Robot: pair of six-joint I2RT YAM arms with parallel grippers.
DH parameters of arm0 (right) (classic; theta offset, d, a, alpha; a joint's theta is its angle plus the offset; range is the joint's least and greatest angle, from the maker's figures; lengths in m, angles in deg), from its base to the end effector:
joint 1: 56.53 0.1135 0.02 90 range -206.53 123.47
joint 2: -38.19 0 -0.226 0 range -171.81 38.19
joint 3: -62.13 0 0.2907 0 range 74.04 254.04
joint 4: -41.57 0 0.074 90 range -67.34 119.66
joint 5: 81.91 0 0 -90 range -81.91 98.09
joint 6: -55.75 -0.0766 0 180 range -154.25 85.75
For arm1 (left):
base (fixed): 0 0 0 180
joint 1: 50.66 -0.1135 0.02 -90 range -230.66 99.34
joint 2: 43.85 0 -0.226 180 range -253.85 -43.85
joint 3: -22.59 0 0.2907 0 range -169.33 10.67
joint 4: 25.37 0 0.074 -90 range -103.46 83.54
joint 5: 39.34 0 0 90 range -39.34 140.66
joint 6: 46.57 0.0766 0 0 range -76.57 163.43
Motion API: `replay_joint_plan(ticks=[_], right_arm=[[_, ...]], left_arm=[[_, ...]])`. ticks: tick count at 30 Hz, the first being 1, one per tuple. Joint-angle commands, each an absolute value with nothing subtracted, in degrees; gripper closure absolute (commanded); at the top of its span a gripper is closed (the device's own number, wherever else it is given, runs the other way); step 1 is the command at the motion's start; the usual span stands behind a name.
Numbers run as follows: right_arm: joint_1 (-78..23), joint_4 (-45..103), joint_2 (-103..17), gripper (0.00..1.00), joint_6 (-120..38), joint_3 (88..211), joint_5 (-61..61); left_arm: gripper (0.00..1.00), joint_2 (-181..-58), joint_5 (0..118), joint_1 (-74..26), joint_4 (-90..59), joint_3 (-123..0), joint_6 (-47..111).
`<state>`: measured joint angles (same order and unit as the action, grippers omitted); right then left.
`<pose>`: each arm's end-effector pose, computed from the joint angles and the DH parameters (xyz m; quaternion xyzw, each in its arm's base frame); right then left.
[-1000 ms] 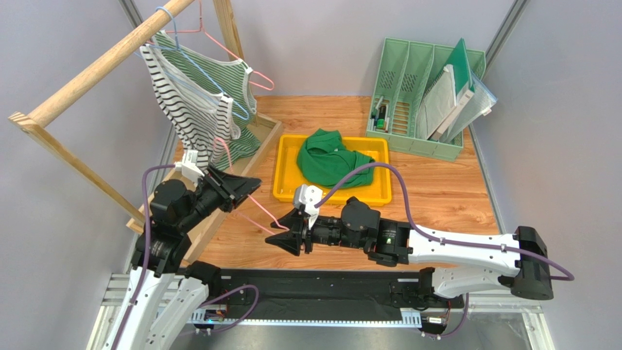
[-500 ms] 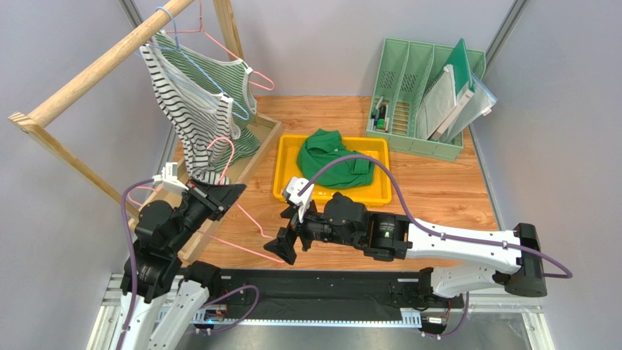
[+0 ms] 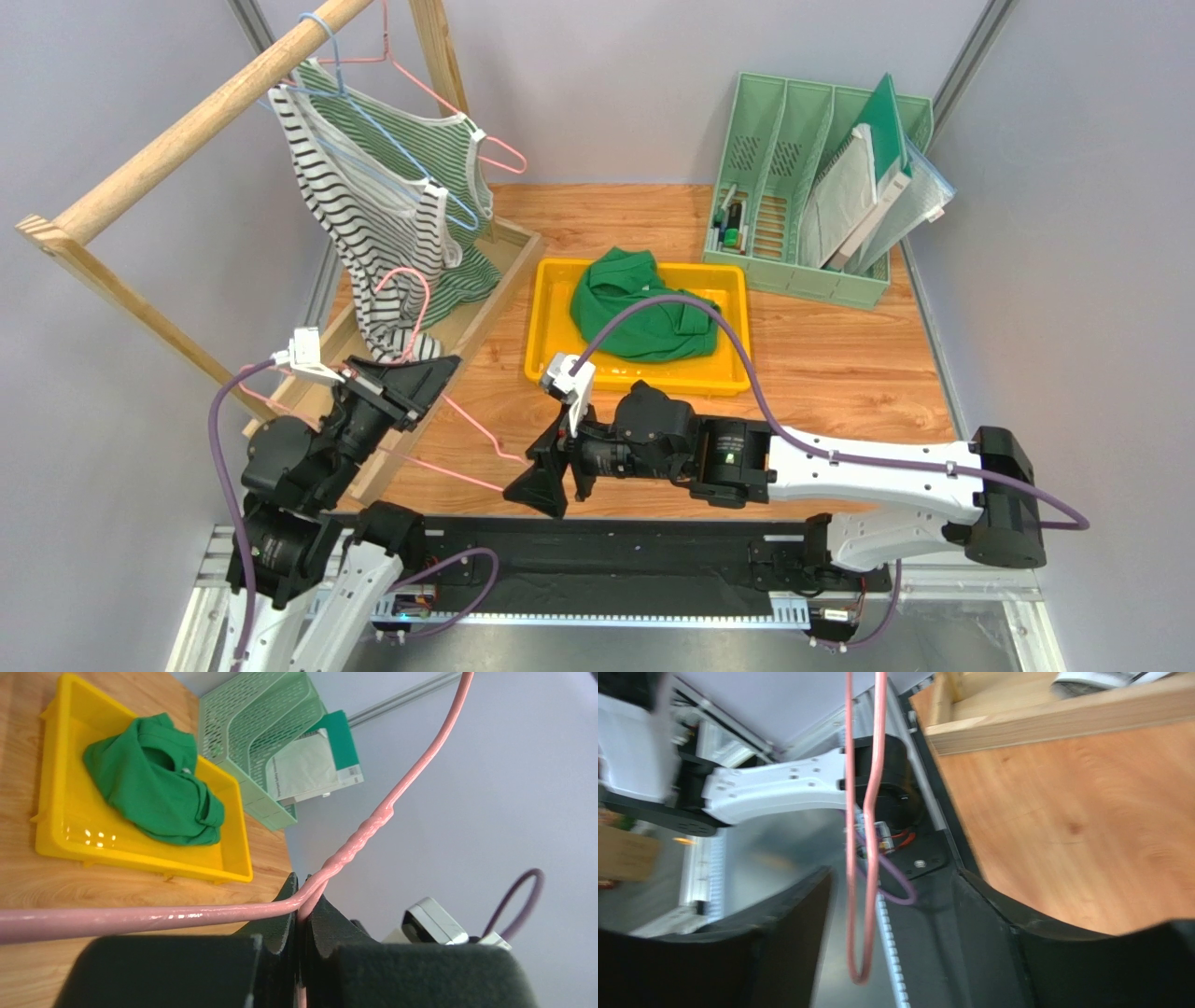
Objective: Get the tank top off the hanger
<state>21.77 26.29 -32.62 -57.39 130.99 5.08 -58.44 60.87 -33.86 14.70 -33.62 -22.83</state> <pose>0.0731 0.3729 0.2725 -0.3864 0.7061 0.4724 0.3591 0.1568 -0.0615 0.3675 -0.2327 0.6577 -0.5197 0.4932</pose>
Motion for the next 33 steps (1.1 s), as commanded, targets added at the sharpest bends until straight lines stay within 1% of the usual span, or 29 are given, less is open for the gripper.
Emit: replay_joint_plan(ticks=[1, 3, 4, 5, 6, 7, 9, 11, 12, 13, 14, 15, 16, 17, 19, 20, 22, 26, 29, 33], right_arm=[[22.1, 35.2, -34.6, 0.4, -68.5, 131.3, -0.7], [22.1, 37.6, -34.8, 0.53, -71.6, 130.8, -1.9], [22.1, 38.2, -34.9, 0.57, -72.2, 130.6, -2.1], [22.1, 38.7, -35.3, 0.58, -72.6, 130.6, -2.4], [22.1, 39.0, -35.3, 0.69, -73.0, 130.6, -2.3], [22.0, 39.0, -35.5, 0.77, -73.3, 130.8, -2.2], [22.1, 38.9, -35.5, 1.0, -73.8, 131.1, -2.1], [22.1, 40.5, -34.3, 1.0, -74.1, 129.6, -1.2], [22.0, 40.3, -33.8, 1.0, -73.4, 129.1, -0.1], [22.0, 39.9, -32.7, 1.0, -72.4, 128.7, 2.4], [22.0, 37.3, -32.1, 1.0, -71.1, 128.8, 4.0], [22.0, 36.1, -31.7, 1.0, -68.6, 128.8, 5.3], [22.0, 34.9, -31.0, 1.0, -66.8, 128.9, 7.7], [22.1, 32.3, -30.9, 1.0, -65.3, 129.0, 8.8], [22.0, 29.9, -30.9, 1.0, -60.5, 130.2, 13.5], [22.1, 26.4, -30.9, 1.0, -58.9, 130.6, 14.3], [22.1, 25.0, -30.4, 1.0, -53.0, 131.2, 15.4], [22.1, 16.6, -31.0, 1.0, -43.2, 135.6, 19.8], [22.0, 14.5, -31.3, 1.0, -37.4, 138.8, 23.4], [22.0, 15.4, -33.7, 1.0, -31.8, 143.4, 25.1]], left_arm=[[1.0, -56.2, 59.1, -34.0, 9.2, -32.4, -22.3], [1.0, -55.9, 59.3, -34.0, 9.1, -32.4, -22.1], [1.0, -55.7, 59.4, -34.0, 9.1, -32.4, -22.1], [1.0, -55.5, 59.7, -34.0, 9.0, -32.3, -22.1], [1.0, -55.7, 59.9, -34.0, 9.0, -32.1, -22.3], [1.0, -55.5, 60.1, -34.0, 8.6, -32.1, -22.4], [1.0, -55.5, 60.2, -34.0, 8.5, -31.9, -22.6], [0.99, -55.5, 60.1, -34.0, 9.8, -32.2, -22.3], [0.92, -55.5, 60.1, -34.0, 11.6, -33.1, -21.8], [0.69, -55.4, 60.1, -34.0, 12.4, -33.4, -21.6], [0.57, -55.2, 60.3, -34.0, 12.9, -33.7, -21.3], [0.49, -55.0, 60.5, -34.0, 13.7, -34.2, -20.9], [0.36, -54.6, 61.2, -34.0, 14.0, -34.5, -20.6], [0.33, -54.3, 61.6, -34.0, 14.3, -35.0, -20.4], [0.29, -53.3, 62.9, -34.0, 15.4, -35.7, -19.2], [0.28, -52.9, 63.2, -34.0, 15.9, -36.4, -18.6], [0.27, -51.6, 63.7, -34.0, 18.4, -37.1, -15.9], [0.28, -48.3, 61.5, -34.0, 26.7, -40.3, -10.0], [0.28, -44.5, 58.2, -34.0, 35.6, -41.4, -6.8], [0.3, -38.3, 54.2, -34.0, 42.4, -42.7, -5.9]])
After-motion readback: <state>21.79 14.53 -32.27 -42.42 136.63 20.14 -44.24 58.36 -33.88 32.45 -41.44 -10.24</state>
